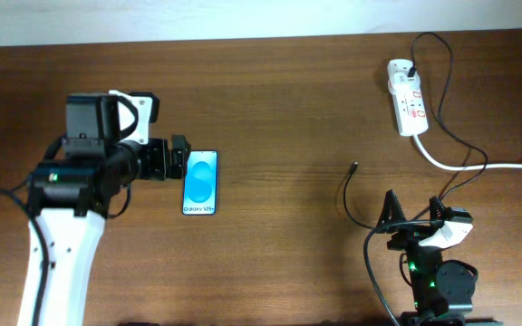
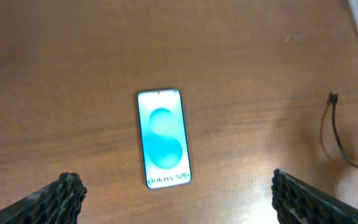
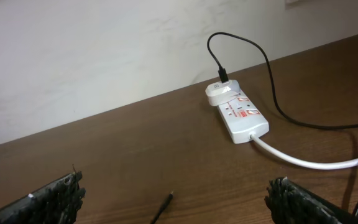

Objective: Plug charger to phone and switch on socket
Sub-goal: 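Move the left gripper over the blue phone and lower it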

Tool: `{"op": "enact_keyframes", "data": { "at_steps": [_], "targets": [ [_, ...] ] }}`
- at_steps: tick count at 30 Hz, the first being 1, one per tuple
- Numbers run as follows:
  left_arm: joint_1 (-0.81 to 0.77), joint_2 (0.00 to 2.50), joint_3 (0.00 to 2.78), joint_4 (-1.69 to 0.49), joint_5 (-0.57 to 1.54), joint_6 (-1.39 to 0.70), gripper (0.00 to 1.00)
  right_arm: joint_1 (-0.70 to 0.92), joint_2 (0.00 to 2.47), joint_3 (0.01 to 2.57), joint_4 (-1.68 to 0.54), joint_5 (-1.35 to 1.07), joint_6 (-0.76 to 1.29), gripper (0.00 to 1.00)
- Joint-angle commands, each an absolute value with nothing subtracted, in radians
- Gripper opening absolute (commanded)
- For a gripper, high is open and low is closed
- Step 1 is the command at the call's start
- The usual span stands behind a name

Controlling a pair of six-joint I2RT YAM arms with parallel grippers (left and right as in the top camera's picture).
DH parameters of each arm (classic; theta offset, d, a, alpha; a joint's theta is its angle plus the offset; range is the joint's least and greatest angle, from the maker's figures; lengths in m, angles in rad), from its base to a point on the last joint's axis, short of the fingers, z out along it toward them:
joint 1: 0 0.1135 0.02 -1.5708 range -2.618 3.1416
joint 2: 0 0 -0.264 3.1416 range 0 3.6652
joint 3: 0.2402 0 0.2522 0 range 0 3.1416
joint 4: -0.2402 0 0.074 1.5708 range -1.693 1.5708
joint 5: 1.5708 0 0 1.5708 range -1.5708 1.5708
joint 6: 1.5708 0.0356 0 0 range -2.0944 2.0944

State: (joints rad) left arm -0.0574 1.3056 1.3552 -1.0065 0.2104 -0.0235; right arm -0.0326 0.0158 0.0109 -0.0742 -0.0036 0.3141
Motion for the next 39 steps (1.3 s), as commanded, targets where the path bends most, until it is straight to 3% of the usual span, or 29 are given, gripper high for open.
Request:
{"op": "enact_keyframes", "data": {
  "at_steps": [1, 16, 21, 39],
  "targets": [
    [-0.052, 1.409, 1.373, -1.029, 0.232, -0.065, 0.99, -0.025, 0.007, 0.006, -0.080, 0.005, 0.316, 0.98],
    [-0.137, 1.816, 1.373, -1.027, 0.144, -0.097, 0.99, -0.025, 0.007, 0.006, -0.080, 0.005, 0.316, 0.98],
    [-0.177, 1.861, 1.372, -1.011, 0.017, -0.146, 0.99, -0.025, 0.007, 0.006, -0.080, 0.005, 0.316, 0.98],
    [-0.229, 1.988, 1.312, -0.905, 0.082, -0.171, 0.99, -0.025, 0.007, 0.006, -0.080, 0.005, 0.316, 0.98]
  ]
}}
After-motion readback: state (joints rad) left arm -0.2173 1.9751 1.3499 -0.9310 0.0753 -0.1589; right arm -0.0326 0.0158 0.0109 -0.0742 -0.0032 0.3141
